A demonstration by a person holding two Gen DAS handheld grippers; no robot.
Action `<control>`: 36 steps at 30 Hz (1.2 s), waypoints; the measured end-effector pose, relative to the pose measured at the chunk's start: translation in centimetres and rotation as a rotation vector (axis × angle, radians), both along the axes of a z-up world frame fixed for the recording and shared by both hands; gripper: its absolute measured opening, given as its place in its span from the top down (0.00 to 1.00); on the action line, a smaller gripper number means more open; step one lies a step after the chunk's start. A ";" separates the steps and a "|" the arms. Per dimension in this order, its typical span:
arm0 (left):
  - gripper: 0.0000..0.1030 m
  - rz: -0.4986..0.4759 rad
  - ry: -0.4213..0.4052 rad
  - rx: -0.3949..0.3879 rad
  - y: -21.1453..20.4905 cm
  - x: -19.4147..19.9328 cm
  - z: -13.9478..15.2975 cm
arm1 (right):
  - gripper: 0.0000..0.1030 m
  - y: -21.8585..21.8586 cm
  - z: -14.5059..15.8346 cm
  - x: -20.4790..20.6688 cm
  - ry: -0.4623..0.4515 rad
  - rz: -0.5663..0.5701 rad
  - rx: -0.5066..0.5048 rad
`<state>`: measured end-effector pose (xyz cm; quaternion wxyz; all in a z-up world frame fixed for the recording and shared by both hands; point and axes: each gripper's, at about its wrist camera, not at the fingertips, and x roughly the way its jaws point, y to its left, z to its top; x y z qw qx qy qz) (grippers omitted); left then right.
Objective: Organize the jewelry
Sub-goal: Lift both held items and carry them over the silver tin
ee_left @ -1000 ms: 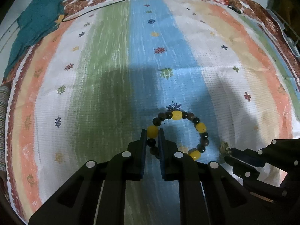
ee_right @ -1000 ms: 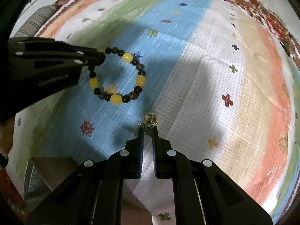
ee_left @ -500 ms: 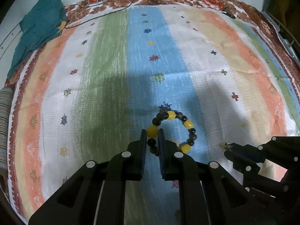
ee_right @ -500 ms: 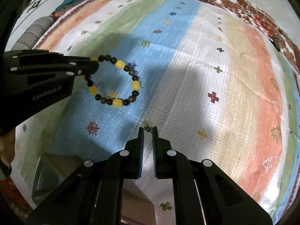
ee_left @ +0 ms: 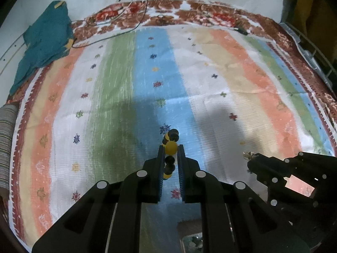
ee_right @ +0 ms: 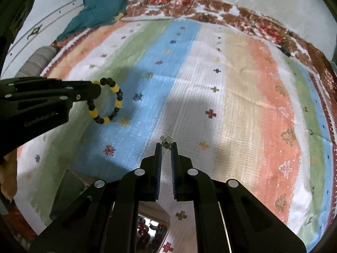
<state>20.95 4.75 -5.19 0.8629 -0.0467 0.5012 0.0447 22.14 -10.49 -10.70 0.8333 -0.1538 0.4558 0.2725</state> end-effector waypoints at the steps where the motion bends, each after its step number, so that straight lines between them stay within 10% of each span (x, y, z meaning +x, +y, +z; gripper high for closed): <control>1: 0.89 -0.002 -0.011 -0.004 -0.2 -0.3 0.4 | 0.91 -0.2 0.2 -0.1 -0.004 -0.004 0.009; 36: 0.89 -0.138 -0.181 -0.065 -4.4 -11.0 6.6 | 0.91 -4.1 3.9 -8.3 -0.116 0.002 0.193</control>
